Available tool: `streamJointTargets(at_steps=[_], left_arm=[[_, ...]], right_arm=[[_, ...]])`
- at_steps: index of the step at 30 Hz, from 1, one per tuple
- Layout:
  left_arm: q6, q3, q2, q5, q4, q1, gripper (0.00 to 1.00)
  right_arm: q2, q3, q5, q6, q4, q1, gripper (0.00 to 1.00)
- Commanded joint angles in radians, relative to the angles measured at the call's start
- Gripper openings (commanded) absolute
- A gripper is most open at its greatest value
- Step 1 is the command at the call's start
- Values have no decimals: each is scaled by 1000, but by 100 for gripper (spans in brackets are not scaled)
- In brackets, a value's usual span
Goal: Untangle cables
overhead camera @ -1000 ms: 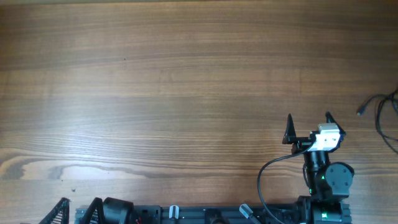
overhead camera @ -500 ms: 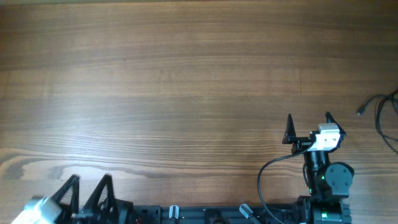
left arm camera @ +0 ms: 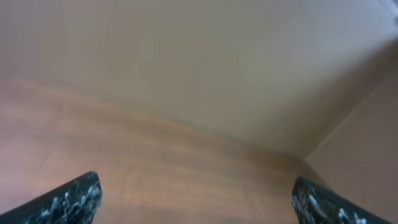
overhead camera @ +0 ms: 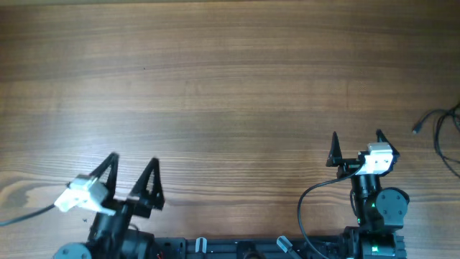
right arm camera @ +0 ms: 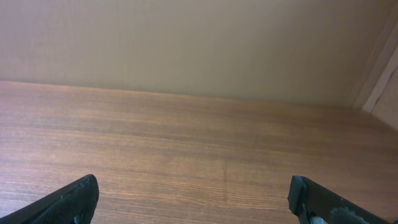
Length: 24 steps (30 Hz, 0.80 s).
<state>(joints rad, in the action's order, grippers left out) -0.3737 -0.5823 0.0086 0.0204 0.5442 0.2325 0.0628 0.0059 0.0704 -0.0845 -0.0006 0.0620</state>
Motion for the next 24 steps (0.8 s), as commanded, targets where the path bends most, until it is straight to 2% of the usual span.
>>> streamJointTargets(at_steps=[1, 7, 11, 24], left_arm=[[119, 129, -3, 82, -200, -7, 100], [135, 367, -3, 95, -639, -39, 100], [135, 454, -3, 102, -806, -76, 100], [134, 556, -5, 60, -825, -124, 100]], right_arm=[[4, -1, 11, -13, 3, -3, 100], [4, -1, 11, -14, 3, -3, 100], [4, -1, 11, -14, 3, -3, 100], [4, -1, 11, -14, 3, -3, 100]])
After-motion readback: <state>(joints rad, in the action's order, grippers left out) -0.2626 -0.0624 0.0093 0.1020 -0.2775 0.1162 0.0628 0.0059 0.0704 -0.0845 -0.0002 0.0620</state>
